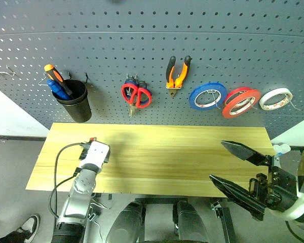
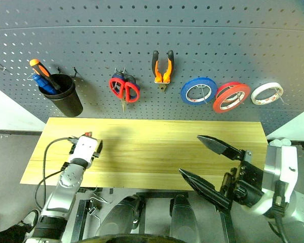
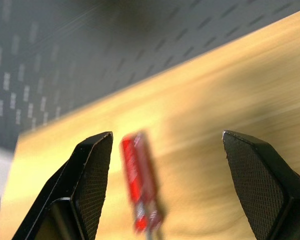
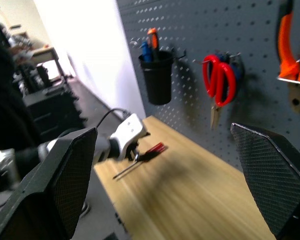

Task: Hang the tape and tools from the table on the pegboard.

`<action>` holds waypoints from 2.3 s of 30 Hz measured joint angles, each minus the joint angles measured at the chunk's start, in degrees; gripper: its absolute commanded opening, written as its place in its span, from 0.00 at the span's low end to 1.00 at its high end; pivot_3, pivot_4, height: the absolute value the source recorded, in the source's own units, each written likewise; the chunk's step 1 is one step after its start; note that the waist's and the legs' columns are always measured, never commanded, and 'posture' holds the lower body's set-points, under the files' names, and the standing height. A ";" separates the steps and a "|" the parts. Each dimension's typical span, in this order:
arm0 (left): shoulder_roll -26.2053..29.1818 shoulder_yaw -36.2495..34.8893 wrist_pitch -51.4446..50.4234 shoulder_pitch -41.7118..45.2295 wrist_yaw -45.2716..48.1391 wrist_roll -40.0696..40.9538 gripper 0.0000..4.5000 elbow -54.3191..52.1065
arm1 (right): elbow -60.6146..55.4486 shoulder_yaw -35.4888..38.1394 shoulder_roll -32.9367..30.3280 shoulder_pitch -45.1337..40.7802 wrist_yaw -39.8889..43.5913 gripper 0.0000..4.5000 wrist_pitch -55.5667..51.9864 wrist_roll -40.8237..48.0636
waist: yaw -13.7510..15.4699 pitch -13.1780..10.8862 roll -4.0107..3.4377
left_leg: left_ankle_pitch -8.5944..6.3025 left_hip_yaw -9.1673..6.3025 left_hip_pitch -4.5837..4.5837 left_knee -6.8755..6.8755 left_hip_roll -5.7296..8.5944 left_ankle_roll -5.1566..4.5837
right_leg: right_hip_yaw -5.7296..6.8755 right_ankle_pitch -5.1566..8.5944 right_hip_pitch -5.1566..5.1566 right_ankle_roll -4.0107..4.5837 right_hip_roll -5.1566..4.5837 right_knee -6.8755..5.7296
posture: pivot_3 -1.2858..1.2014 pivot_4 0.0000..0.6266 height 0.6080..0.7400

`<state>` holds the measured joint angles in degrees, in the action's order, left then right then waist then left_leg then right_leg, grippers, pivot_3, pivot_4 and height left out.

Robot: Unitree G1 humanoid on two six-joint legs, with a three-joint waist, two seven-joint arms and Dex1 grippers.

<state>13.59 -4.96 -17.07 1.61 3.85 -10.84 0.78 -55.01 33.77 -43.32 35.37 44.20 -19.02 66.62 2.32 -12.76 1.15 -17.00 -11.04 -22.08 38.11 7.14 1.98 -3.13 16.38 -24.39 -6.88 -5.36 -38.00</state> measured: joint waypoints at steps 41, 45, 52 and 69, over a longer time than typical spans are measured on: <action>1.07 -7.57 -19.79 12.26 -1.38 11.78 0.81 10.74 | -1.32 2.32 -5.06 1.50 2.24 1.00 -6.88 -4.44 | -0.05 -0.90 0.83 | -0.03 0.00 -0.05 0.00 0.00 -0.03 | 0.00 0.00 -0.01 0.00 -0.04 0.09 | 0.49 0.45 0.85; 1.11 -7.57 -19.75 11.88 -1.36 12.28 0.81 11.54 | -1.32 3.25 -5.26 1.86 2.34 1.00 -7.18 -3.55 | -0.07 -1.08 0.85 | -0.05 0.00 -0.08 -0.02 0.00 -0.06 | 0.00 0.00 -0.01 0.00 -0.05 0.17 | 0.49 0.46 0.85; 1.01 -7.58 -18.87 11.51 -1.64 12.79 0.81 12.05 | -1.32 5.49 -6.28 2.10 3.06 1.00 -8.29 -1.79 | -0.08 -1.26 0.79 | -0.07 0.00 -0.11 -0.03 0.00 -0.09 | 0.00 0.00 -0.01 -0.01 -0.06 0.23 | 0.48 0.47 0.85; -0.81 -7.58 -17.79 9.72 -3.00 14.03 0.17 10.15 | -0.96 7.34 -7.10 1.93 4.01 1.00 -10.55 -0.41 | -0.13 -1.57 0.71 | -0.12 0.01 -0.18 -0.12 0.00 -0.18 | 0.02 -0.02 -0.01 -0.04 -0.08 0.49 | 0.48 0.46 0.85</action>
<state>12.78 -12.55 -34.86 11.34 0.85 3.19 10.93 -55.97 41.10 -50.42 37.31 48.22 -29.57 66.21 2.19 -14.33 1.86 -17.12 -11.03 -22.26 37.98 7.14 1.80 -3.11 16.36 -24.40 -6.91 -5.44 -37.51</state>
